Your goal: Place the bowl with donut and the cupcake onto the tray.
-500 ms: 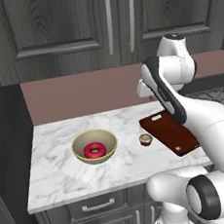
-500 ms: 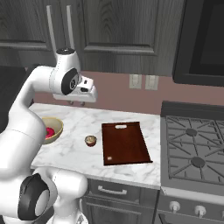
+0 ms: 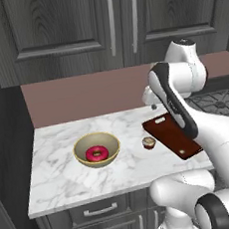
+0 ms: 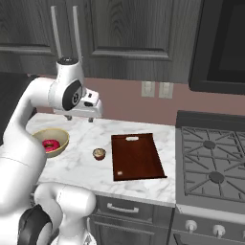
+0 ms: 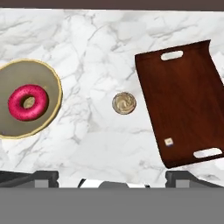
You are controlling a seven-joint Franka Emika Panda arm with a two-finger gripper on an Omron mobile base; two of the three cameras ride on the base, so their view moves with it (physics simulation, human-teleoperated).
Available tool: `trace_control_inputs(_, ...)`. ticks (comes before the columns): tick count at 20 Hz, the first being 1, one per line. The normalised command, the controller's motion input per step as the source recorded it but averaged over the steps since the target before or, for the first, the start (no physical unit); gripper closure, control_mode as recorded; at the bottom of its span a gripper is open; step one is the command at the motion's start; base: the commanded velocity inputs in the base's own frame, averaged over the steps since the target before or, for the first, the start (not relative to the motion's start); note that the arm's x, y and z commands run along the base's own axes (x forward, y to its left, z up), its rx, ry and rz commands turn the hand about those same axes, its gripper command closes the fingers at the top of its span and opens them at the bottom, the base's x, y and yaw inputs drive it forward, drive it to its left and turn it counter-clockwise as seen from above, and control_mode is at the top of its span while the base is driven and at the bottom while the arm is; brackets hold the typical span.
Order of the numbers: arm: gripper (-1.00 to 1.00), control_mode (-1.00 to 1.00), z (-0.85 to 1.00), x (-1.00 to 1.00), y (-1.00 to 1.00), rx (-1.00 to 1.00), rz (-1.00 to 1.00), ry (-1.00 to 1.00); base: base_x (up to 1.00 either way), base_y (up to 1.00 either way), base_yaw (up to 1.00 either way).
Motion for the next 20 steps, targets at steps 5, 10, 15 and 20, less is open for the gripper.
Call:
trace_control_inputs(5,-1.00,-1.00,-0.37,-0.58,0.26,0.04,0.01,-0.04,0.00,0.00,0.00)
trace_control_inputs(10,-1.00,-1.00,-0.40,-0.26,0.49,0.05,0.00,-0.01,0.00,0.00,0.00)
trace_control_inputs(15,-1.00,-1.00,-0.37,0.11,0.67,0.02,0.00,0.00,0.00,0.00,0.00)
trace_control_inputs(20,-1.00,-1.00,-0.33,0.43,0.61,0.02,-0.01,0.00,0.00,0.00,0.00)
